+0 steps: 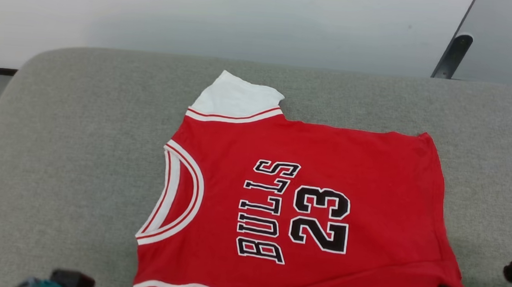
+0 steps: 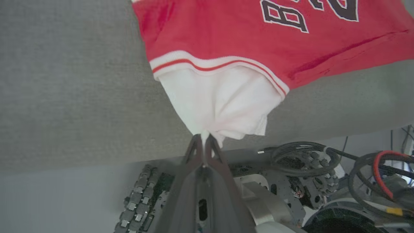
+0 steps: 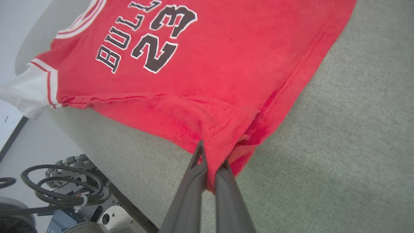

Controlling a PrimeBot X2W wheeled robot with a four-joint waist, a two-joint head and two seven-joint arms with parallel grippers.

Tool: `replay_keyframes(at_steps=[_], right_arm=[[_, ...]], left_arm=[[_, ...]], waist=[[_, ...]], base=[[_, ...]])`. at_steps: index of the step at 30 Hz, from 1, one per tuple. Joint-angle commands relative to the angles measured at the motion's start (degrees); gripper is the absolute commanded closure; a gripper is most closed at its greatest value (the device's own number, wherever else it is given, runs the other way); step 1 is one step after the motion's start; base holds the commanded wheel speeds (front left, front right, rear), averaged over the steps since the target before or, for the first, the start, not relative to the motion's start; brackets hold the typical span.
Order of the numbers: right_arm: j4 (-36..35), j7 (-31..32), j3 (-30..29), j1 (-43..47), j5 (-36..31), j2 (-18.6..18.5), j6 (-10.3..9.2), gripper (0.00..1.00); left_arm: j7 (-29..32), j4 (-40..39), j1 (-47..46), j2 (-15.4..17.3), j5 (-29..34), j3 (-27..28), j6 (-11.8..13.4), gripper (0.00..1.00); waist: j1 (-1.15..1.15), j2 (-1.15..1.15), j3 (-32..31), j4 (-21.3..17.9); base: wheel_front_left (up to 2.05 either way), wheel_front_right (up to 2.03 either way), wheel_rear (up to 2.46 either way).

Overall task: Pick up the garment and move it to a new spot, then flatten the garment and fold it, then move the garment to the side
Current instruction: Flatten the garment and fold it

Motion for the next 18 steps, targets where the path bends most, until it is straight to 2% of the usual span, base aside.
replay_keyframes(at_steps=[1,5,9,13,18], right_arm=[[-0.49,-0.18,-2.10,0.77,0.03,0.35,-0.04,1.00],[-0.70,1.72,-6.59,1.31,-2.09,1.87,-0.04,1.00],[0.27,5.42,-11.18,-1.13,-5.68,5.28,-0.04,1.00],[0.71,10.32,-14.04,-3.85,-9.40,9.45,-0.04,1.00],[2.00,16.56,-15.80,-8.27,-14.41,14.53,-0.04,1.00]], left_arm=[[0.62,-0.39,-1.90,1.15,1.90,0.24,0.79,1.00],[4.42,0.12,-7.97,3.68,7.91,1.01,-0.18,1.00],[10.44,3.46,-15.75,4.67,14.85,1.88,-4.09,1.00],[17.70,8.93,-23.74,2.51,20.29,2.63,-9.96,1.00],[23.82,19.11,-31.69,-3.58,23.64,2.96,-18.67,1.00]], waist=[[0.00,0.00,0.63,-0.60],[0.00,0.00,1.60,-1.49],[0.00,0.00,2.72,-2.60],[0.00,0.00,3.96,-3.44],[0.00,0.00,5.89,-4.64]], base=[[0.00,0.00,0.00],[0.00,0.00,0.00],[0.00,0.00,0.00],[0.00,0.00,0.00],[0.00,0.00,0.00]])
